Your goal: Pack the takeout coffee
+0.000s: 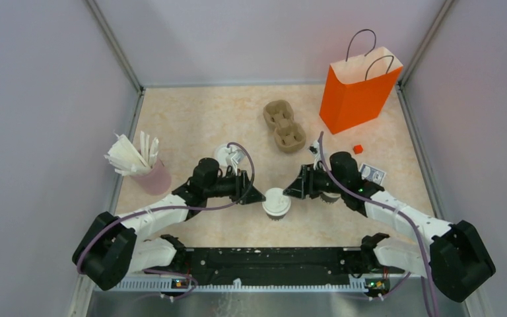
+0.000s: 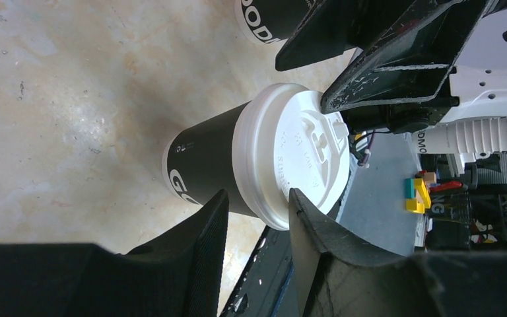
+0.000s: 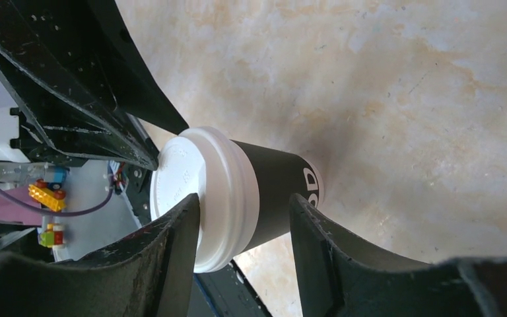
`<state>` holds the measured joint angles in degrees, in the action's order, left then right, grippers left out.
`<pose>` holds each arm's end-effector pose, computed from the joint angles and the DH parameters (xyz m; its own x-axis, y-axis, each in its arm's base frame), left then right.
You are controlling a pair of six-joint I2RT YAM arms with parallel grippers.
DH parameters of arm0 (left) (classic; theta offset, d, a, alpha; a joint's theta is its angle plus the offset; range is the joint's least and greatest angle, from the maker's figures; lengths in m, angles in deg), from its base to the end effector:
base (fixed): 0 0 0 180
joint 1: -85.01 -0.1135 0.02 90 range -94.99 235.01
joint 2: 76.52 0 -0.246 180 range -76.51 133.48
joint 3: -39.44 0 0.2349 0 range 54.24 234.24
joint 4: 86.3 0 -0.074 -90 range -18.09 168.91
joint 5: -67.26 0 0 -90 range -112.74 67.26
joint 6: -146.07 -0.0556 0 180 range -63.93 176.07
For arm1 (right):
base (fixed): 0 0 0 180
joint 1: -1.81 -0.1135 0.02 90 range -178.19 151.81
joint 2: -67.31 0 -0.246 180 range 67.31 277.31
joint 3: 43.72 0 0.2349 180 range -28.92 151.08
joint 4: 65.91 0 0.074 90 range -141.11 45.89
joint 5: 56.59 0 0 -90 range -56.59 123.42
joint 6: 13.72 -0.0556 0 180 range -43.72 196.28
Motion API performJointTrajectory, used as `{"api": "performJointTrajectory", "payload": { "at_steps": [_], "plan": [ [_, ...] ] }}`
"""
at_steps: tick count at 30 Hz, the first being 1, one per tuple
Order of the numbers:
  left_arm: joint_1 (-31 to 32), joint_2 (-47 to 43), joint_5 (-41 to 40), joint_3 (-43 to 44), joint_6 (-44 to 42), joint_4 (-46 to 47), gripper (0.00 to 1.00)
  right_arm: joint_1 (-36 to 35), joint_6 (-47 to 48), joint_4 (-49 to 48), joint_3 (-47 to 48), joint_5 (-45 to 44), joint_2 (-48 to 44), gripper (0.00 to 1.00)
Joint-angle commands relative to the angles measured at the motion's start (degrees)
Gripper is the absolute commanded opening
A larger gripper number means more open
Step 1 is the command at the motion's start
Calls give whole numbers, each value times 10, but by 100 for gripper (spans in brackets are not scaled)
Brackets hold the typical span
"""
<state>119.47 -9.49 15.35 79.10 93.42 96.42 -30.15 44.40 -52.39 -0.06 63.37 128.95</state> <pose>0.1782 -0.1639 0.1829 -0.8240 -0.0136 -0.5664 0.5129 0.4068 -0.7559 0.1811 0.1457 0.1936 -0.8094 0.0343 -0.5862 -0.4621 0.5788 0.6719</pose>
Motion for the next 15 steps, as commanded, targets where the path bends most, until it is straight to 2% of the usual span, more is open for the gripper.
{"api": "performJointTrajectory", "payload": {
  "at_steps": [1, 11, 15],
  "plan": [
    [3, -1, -29, -12, -19, -13, 44, 5, 6, 17, -42, -23, -7, 50],
    [6, -9, -46, -17, -26, -31, 43, 5, -12, -30, -88, -35, -16, 47],
    [7, -7, -46, -15, -25, -30, 43, 6, -16, -17, -60, -33, -24, 49]
  ]
}}
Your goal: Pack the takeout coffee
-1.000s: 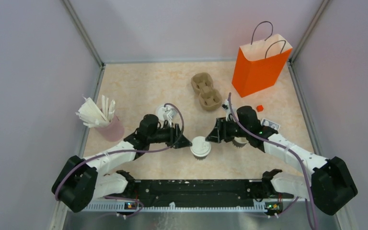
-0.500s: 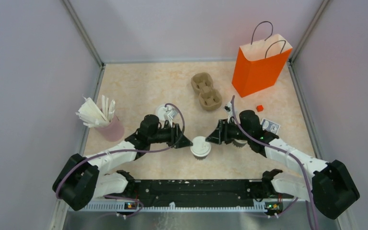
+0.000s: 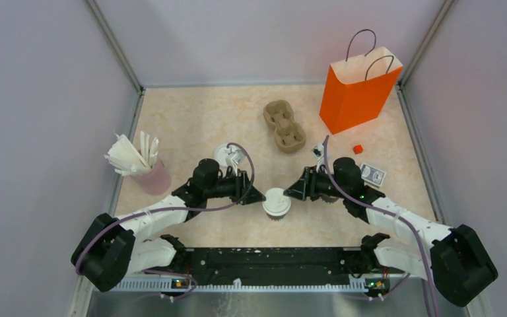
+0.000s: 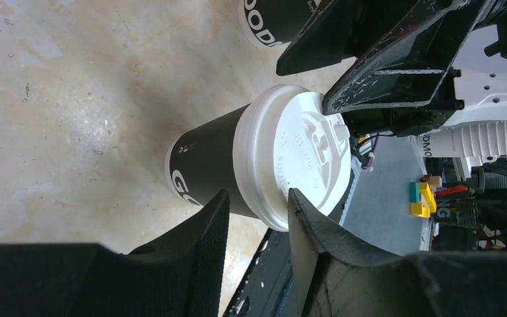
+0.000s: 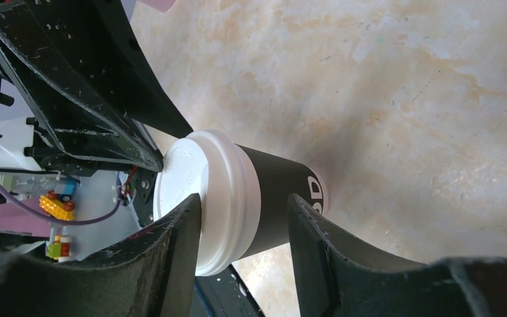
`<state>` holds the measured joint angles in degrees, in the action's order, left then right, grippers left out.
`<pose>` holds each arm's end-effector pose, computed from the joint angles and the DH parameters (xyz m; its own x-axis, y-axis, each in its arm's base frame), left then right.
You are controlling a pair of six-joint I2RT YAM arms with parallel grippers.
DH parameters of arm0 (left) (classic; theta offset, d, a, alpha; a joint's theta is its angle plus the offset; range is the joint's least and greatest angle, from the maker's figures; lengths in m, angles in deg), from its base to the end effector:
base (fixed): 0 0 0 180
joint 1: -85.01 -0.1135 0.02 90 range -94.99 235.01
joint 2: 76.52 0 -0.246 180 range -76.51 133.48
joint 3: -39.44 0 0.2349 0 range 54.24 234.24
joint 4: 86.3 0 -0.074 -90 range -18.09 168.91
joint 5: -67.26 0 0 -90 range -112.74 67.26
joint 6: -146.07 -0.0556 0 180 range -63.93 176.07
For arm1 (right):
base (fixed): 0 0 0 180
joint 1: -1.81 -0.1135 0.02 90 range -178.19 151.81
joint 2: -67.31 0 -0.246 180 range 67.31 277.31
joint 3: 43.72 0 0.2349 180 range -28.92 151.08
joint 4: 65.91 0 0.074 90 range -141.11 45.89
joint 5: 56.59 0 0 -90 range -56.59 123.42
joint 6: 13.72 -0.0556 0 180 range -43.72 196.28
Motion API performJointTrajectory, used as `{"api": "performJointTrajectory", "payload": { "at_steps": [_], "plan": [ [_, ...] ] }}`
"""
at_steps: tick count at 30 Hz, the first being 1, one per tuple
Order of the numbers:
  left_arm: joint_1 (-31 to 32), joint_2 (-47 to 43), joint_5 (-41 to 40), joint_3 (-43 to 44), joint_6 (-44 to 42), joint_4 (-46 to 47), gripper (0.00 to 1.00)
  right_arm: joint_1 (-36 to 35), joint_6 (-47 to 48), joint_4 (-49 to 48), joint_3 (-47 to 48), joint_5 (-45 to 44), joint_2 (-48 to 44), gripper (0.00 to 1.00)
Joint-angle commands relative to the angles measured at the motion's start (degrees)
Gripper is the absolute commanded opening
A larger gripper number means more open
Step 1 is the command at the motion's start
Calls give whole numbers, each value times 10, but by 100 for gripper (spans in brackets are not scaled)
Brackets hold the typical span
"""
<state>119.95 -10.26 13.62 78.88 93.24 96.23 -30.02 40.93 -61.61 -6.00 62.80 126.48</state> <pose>0.1769 -0.1638 0.1838 -0.8150 -0.0241 -0.5790 0.5168 0.4218 -0.7450 0.1749 0.1407 0.1856 -0.7842 0.1065 -0.6113 -0.4676 0.5462 0.6950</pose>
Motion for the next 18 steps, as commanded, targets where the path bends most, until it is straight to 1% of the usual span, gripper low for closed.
{"api": "performJointTrajectory", "payload": {
  "at_steps": [1, 7, 10, 13, 18],
  "plan": [
    [3, 1, -29, -13, -24, -28, 43, 5, 18, 83, 12, -29, -5, 51],
    [3, 5, -31, -10, -23, -26, 43, 6, 30, 172, 99, -58, -43, 62],
    [5, 8, -29, -9, -22, -23, 43, 8, 33, 206, 113, -75, -60, 63],
    [6, 10, -28, -7, -22, -23, 43, 9, 20, 215, 102, -78, -87, 60],
    [7, 9, -27, -5, -23, -24, 43, 9, -7, 227, 81, -93, -138, 51]
  ]
}}
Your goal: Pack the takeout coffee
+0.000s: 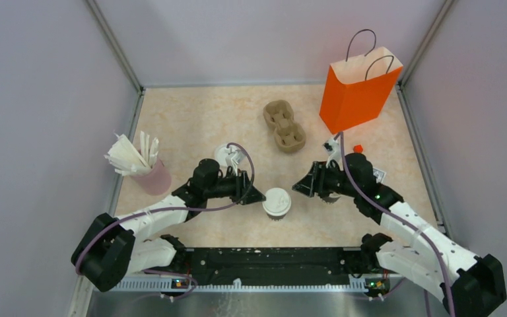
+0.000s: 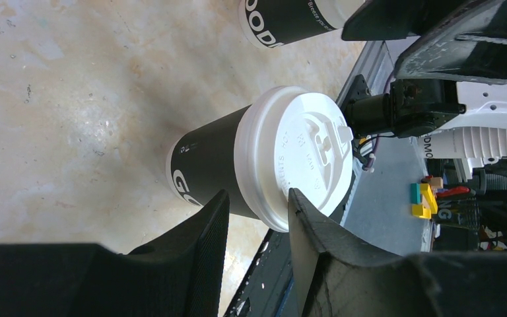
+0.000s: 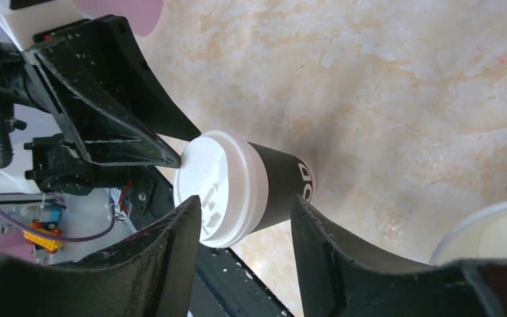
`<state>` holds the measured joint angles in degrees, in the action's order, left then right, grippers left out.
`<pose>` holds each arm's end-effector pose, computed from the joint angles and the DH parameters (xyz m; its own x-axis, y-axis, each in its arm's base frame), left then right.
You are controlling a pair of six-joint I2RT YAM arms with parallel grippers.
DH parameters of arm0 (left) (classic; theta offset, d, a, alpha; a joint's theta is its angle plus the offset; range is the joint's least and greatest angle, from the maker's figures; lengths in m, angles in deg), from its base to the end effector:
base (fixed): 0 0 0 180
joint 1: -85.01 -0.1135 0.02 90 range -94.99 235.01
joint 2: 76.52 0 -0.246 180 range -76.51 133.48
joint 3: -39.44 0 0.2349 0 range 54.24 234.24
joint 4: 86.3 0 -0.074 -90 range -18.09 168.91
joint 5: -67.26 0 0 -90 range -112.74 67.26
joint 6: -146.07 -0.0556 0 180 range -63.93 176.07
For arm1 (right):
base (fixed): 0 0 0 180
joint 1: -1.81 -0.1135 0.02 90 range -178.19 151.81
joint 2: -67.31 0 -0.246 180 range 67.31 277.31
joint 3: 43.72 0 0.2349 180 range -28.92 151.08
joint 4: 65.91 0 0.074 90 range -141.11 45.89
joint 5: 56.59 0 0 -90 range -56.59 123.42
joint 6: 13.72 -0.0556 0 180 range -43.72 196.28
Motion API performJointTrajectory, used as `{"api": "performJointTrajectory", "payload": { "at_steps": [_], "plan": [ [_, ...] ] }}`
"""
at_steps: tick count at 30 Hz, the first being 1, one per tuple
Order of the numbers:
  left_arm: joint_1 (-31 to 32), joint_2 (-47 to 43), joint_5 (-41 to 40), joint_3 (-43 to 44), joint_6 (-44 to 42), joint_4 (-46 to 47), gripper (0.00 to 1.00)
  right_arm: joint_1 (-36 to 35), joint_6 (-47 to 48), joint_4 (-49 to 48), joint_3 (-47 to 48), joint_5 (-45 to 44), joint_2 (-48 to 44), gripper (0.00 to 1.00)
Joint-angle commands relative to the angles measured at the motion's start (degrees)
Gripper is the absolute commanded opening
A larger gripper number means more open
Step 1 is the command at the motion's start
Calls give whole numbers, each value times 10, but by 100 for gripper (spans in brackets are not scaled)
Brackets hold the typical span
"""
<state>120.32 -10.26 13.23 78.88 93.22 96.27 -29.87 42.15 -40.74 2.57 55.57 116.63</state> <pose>0.1762 -0.1648 0.1838 -0.8136 -0.0227 -0.5810 0.5188 0.4231 -0.7429 0.1633 0.1254 0.2283 -0.7645 0.1388 -0.6295 -0.4111 0.6471 0.6420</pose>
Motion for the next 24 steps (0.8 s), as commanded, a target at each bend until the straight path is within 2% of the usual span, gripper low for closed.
{"api": "performJointTrajectory", "payload": {
  "at_steps": [1, 12, 24],
  "plan": [
    [3, 9, -23, -4, -23, -24, 43, 8, -23, 20, -6, -20, -45, 50],
    [5, 7, -27, -3, -23, -28, 44, 6, -32, 18, -14, 4, -6, 45],
    [10, 9, -32, 1, -22, -31, 44, 4, -60, -30, -47, 30, 9, 41]
  ]
}}
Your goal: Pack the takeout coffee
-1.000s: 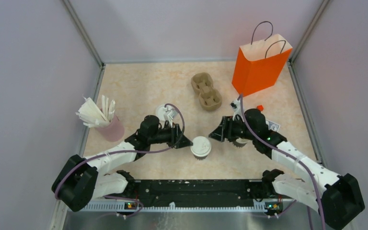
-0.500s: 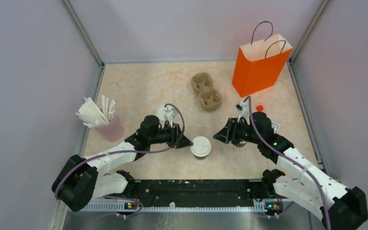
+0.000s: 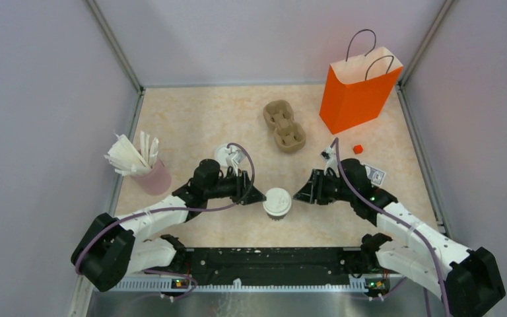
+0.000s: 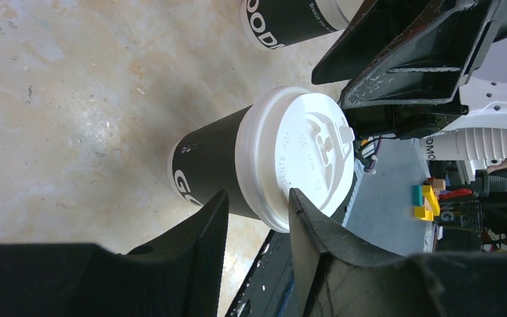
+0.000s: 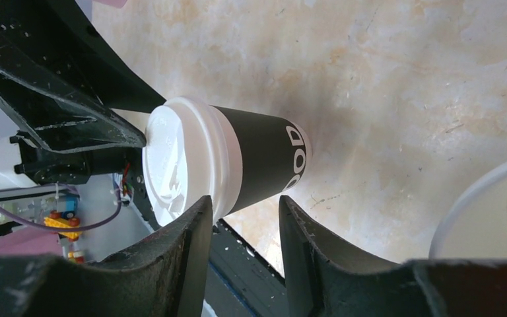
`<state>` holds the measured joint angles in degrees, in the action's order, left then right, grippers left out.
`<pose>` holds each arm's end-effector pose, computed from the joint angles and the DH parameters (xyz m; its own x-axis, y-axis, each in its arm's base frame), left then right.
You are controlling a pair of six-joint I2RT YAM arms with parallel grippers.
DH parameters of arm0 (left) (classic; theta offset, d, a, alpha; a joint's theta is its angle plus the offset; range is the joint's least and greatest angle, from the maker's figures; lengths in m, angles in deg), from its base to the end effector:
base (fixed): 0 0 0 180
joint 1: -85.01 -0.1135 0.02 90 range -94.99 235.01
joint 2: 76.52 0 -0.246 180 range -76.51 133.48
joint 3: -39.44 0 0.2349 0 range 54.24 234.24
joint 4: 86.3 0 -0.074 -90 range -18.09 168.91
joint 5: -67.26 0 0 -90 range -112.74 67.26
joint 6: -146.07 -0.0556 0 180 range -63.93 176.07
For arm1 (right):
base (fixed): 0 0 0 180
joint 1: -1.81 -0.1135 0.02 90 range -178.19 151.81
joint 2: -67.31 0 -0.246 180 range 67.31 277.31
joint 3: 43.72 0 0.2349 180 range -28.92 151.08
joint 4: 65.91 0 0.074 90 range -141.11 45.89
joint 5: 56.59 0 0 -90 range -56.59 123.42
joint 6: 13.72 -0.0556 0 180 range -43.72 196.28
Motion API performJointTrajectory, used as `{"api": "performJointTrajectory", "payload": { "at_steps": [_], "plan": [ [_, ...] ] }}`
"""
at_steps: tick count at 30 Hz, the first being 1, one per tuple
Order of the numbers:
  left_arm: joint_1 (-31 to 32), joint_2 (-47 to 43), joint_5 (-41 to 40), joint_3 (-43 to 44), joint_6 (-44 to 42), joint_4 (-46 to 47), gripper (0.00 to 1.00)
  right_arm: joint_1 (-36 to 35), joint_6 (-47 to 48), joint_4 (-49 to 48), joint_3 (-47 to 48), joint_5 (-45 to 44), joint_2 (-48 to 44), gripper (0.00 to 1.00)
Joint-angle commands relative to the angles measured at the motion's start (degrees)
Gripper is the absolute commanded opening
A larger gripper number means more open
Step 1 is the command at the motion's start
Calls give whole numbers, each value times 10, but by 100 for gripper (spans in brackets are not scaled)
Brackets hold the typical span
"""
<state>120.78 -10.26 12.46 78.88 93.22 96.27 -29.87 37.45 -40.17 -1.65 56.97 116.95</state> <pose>0.1756 -0.1660 0.1836 -0.8116 -0.0235 -0.5838 0.5194 0.4286 -0.7393 0.1568 0.1229 0.2014 -0.8441 0.1544 -0.5134 -0.3034 0.6518 0.6950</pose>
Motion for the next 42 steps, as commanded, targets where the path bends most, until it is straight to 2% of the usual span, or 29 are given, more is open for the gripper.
{"api": "performJointTrajectory", "payload": {
  "at_steps": [1, 24, 34, 42],
  "plan": [
    [6, 9, -25, 1, -21, -30, 44, 3, -13, -35, -4, 16, 7, 41],
    [21, 14, -41, 1, -13, -25, 43, -27, -27, -68, -25, 11, 43, 37],
    [26, 25, -61, 1, -24, -44, 42, -31, -19, -30, -78, -67, 29, 35],
    [28, 26, -82, -6, -28, -55, 40, -38, -28, -46, -123, -75, 26, 34]
  ]
}}
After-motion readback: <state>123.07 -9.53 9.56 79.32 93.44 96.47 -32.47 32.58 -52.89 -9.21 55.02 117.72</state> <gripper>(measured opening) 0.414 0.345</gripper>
